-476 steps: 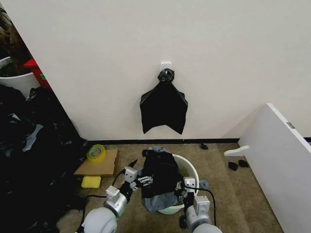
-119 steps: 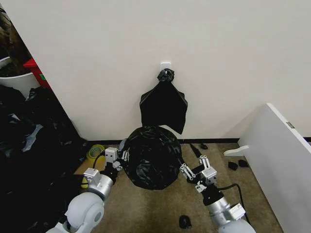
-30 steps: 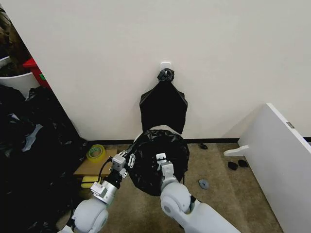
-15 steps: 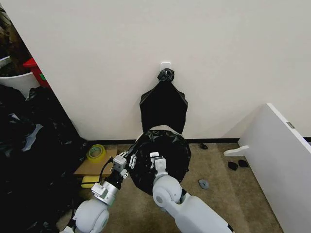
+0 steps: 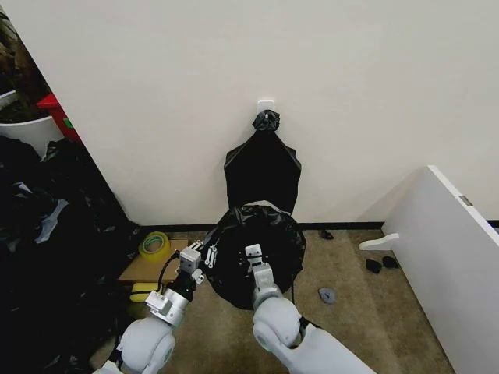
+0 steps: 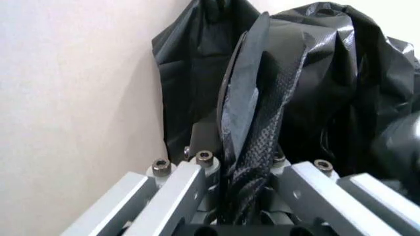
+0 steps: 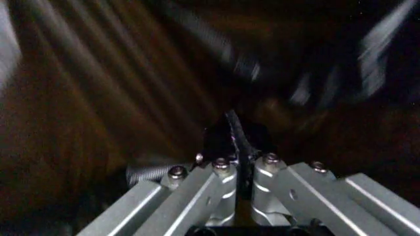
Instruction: Place the garbage bag over the trash bin.
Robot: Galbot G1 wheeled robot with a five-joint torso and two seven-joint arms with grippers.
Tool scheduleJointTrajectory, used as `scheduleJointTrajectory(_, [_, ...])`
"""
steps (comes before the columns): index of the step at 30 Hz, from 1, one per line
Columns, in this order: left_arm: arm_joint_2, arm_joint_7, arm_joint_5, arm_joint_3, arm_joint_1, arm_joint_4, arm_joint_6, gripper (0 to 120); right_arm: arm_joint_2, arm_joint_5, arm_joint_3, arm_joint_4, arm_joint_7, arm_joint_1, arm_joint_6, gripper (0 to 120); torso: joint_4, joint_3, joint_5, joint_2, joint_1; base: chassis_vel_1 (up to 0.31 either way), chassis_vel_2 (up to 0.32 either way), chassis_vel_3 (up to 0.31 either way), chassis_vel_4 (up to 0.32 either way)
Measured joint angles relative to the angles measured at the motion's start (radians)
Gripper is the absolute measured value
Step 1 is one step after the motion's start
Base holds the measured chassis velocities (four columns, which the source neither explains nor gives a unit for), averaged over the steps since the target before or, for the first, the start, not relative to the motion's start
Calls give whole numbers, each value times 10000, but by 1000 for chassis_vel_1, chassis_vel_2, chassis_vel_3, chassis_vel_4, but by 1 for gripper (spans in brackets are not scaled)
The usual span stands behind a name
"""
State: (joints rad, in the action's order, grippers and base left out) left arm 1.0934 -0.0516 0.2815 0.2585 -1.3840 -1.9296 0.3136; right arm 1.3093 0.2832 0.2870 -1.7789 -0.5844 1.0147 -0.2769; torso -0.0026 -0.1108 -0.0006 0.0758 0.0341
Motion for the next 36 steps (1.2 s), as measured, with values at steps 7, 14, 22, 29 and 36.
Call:
scheduleJointTrajectory(7, [-30, 18, 13, 28, -43, 20, -50, 4, 237, -242, -122, 162, -377, -67, 140, 0, 1, 0, 0, 0, 0, 0, 0, 0, 0])
scheduleJointTrajectory(14, [-143, -78, -294, 32, -314, -196, 69, 4, 503, 1082, -347, 854, -969, -771, -690, 0, 2, 0, 0, 0, 0, 0, 0, 0, 0])
scheduleJointTrajectory(22, [-176, -168, -503, 85, -457, -209, 260, 4, 344, 948, -746, 1379, -602, -1178, -733, 0, 2, -1, 1, 0, 0, 0, 0, 0, 0])
scheduleJointTrajectory(29, [-196, -170, -499, 12, -381, -139, 263, 4, 202, 986, -331, 738, -250, -663, -425, 0, 1, 0, 0, 0, 0, 0, 0, 0, 0])
scheduleJointTrajectory(36, [-259, -391, -551, -90, -430, -202, 429, 4, 613, 1181, -430, 1611, -406, -1039, -776, 0, 4, 0, 1, 0, 0, 0, 0, 0, 0])
